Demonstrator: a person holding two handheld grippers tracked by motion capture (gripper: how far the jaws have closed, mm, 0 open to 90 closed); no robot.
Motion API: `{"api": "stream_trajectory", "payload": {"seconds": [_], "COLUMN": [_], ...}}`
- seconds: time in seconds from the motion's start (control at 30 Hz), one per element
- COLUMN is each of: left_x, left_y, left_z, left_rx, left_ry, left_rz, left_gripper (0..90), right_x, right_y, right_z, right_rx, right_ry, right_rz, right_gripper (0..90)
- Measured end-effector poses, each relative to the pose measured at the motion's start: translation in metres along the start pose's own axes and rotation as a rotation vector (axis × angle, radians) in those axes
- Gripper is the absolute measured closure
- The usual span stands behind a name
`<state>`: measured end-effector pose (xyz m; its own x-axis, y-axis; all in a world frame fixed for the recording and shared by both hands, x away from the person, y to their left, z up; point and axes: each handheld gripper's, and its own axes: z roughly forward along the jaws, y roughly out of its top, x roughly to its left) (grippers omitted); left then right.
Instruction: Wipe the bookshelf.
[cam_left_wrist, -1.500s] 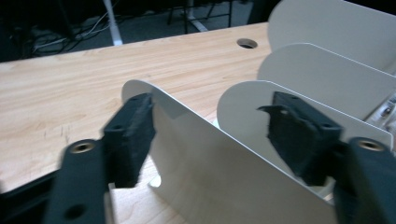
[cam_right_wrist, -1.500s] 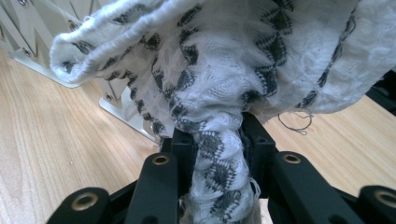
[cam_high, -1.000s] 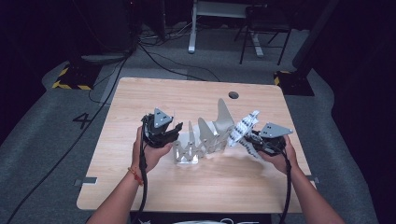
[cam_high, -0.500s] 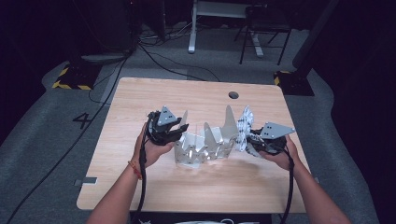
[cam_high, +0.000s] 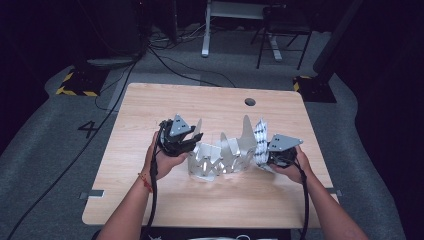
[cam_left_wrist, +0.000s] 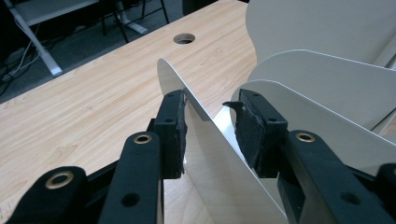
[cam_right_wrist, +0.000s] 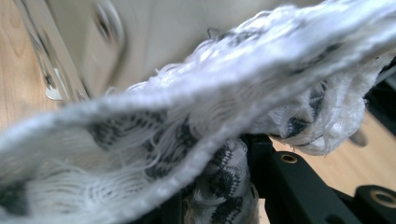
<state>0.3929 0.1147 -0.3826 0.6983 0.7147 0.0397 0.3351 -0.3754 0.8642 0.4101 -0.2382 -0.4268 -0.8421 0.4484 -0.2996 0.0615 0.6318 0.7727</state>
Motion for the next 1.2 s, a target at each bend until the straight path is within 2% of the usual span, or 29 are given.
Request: {"api": "stream_trajectory", "payload": {"seconds": [0.07, 0.17, 0.33, 0.47, 0.53, 0.67, 0.7, 0.87, 0.93, 1.0, 1.1, 1.2], "left_x": [0.0, 0.001, 0.0, -0.001, -0.001, -0.002, -0.002, -0.002, -0.001, -0.001, 0.0, 0.0], "left_y": [0.0, -0.001, 0.0, 0.0, 0.0, -0.001, -0.001, -0.001, -0.001, -0.001, -0.001, -0.001], "left_z": [0.0, 0.0, 0.0, -0.001, -0.001, -0.001, -0.001, -0.001, -0.001, 0.0, 0.0, 0.0], "left_rx": [0.003, -0.003, 0.001, 0.006, 0.004, -0.002, -0.002, -0.005, -0.007, -0.01, -0.012, -0.014], "left_ry": [0.007, 0.005, 0.014, 0.021, 0.017, 0.013, 0.013, 0.007, 0.005, 0.003, 0.002, 0.0], "left_rz": [0.004, -0.005, 0.007, 0.018, 0.013, 0.009, 0.009, 0.005, 0.001, -0.006, -0.008, -0.009], "left_gripper": [62.8, 62.0, 61.8, 61.9, 61.9, 61.9, 61.9, 61.9, 61.9, 61.9, 61.9, 61.9], "right_x": [0.001, 0.004, 0.012, 0.01, 0.01, 0.003, 0.001, -0.002, -0.004, -0.007, -0.011, -0.01], "right_y": [-0.007, -0.022, -0.037, -0.033, -0.028, -0.011, -0.005, 0.017, 0.019, 0.015, 0.006, -0.003], "right_z": [0.009, 0.026, 0.047, 0.046, 0.04, 0.017, 0.01, -0.01, -0.009, -0.003, 0.011, 0.026], "right_rx": [0.014, 0.069, 0.147, 0.134, 0.112, -0.001, -0.037, -0.113, -0.116, -0.11, -0.076, -0.015], "right_ry": [0.011, 0.033, 0.036, 0.011, -0.008, -0.05, -0.066, -0.138, -0.147, -0.135, -0.096, -0.073], "right_rz": [0.033, 0.066, 0.091, 0.097, 0.078, 0.098, 0.092, 0.039, 0.034, 0.054, 0.091, 0.098], "right_gripper": [74.3, 74.2, 74.2, 74.3, 74.4, 74.8, 74.9, 74.8, 74.8, 74.7, 74.7, 74.8]}}
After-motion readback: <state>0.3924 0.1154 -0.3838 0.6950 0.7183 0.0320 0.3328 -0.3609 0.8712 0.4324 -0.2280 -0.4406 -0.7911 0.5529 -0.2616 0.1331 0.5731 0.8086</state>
